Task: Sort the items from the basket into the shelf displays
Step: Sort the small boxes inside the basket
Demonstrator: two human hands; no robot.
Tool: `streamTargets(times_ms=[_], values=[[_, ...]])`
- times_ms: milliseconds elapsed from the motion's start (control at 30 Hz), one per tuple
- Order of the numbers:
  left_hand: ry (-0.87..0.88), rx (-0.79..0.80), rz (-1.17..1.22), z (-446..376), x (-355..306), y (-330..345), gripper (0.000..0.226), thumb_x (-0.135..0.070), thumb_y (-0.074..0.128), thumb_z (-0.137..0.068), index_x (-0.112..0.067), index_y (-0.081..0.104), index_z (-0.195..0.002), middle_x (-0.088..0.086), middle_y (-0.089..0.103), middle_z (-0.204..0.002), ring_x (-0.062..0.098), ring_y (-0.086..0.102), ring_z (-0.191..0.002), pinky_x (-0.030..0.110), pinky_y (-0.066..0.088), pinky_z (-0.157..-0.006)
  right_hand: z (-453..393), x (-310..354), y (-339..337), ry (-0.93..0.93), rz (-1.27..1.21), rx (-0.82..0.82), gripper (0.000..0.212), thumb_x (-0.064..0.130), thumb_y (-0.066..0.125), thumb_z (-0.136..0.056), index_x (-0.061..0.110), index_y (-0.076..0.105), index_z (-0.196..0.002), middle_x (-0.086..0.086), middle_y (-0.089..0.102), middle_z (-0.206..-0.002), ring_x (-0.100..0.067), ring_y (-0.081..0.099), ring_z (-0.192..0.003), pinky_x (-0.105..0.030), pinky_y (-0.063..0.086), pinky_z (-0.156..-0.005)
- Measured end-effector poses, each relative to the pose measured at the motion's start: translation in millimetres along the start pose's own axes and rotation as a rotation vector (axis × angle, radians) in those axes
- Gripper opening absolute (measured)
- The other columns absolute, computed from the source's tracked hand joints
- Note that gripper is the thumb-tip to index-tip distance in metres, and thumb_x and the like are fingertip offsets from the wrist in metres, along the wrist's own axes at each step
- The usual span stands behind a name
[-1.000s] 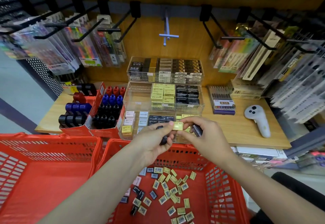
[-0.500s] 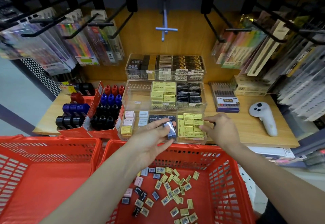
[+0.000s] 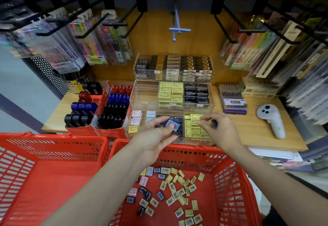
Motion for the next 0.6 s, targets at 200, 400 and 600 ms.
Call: streamTargets(times_ms=[200,400,600], values=[[0.195,0.085,-0.264,14,-8,6,0.028,-0.002,0.072,-0.085,-0.022,0.073,-0.105,0.007,0.07,-0.118,0.019,0.068,-0.106,0.032,0.054,-0.095,41,58,5,0.635,-0.914,0.491,0.046,0.056,0.067,-0.082,0.013,0.078,-0.095,0.0,0.074,-0.079,-0.005,0.052,-0.05,-0.017,0.041,-0.042],[0.252,0.219,-0.309,27,-15,3,0.036,0.0,0.075,-0.083,-0.029,0.075,-0.105,-0.002,0.075,-0.107,0.014,0.071,-0.104,0.028,0.054,-0.091,50,72,-8,0.203,-0.65,0.252,0.007,0.029,0.075,-0.085,0.032,0.077,-0.091,0.005,0.065,-0.077,-0.007,0.056,-0.061,-0.02,0.044,-0.057],[0.248,0.312,-0.233,35,-18,-1,0.034,-0.025,0.086,-0.065,-0.018,0.078,-0.097,0.009,0.074,-0.107,0.02,0.071,-0.105,0.026,0.055,-0.09,52,80,-18,-0.155,-0.372,0.031,0.041,0.018,0.079,-0.081,0.048,0.07,-0.106,0.015,0.073,-0.098,-0.018,0.066,-0.095,-0.027,0.052,-0.084]])
Point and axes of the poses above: each hand's wrist, its own z-axis away from the middle knuckle, its own y-axis out of the palm, x = y × z, the point moved 3 cm from there along -z, towards the middle knuckle
